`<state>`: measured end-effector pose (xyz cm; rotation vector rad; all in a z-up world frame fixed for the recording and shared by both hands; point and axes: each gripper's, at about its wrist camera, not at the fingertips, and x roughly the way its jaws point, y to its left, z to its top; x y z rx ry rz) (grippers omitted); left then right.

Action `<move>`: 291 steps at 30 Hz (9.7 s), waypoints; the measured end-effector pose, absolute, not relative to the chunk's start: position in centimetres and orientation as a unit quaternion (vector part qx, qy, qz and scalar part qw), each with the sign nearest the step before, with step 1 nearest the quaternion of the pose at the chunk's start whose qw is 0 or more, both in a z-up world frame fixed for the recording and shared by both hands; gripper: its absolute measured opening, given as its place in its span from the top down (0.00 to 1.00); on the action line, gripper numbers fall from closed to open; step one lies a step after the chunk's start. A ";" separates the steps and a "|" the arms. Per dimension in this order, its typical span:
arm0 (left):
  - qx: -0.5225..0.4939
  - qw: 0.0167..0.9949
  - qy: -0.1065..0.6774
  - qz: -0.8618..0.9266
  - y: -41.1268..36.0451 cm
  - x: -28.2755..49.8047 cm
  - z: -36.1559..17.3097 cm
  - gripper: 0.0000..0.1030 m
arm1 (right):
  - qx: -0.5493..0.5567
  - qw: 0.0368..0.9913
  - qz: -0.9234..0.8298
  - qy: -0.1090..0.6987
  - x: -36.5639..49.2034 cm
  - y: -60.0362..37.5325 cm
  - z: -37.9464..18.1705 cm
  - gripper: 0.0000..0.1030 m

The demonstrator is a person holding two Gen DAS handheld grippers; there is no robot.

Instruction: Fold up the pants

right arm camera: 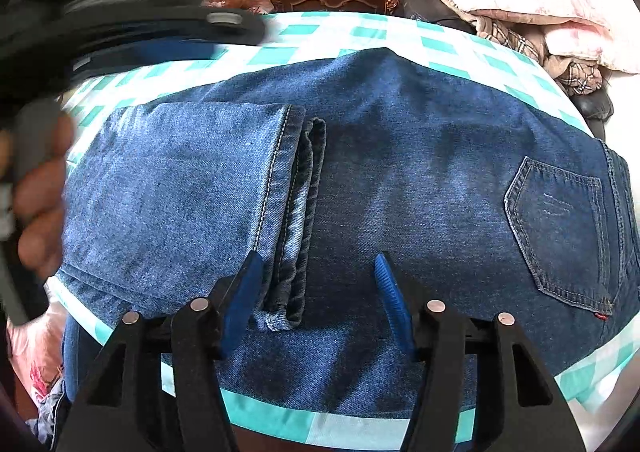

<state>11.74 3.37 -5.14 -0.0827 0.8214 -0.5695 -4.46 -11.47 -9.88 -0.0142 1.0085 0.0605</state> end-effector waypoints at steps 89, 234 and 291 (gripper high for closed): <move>-0.066 0.917 0.388 -0.067 19.6 -3.7 -10.5 0.85 | -0.090 0.897 0.031 0.432 -1.7 -1.9 -6.3 0.11; -0.128 0.898 0.421 -0.031 20.9 -3.9 -10.6 0.70 | -0.051 0.880 0.005 0.471 1.5 -7.3 -10.8 0.15; 0.022 0.950 0.302 -0.073 14.9 -6.5 -2.9 0.88 | 0.019 0.795 0.241 0.556 7.9 4.2 0.1 0.12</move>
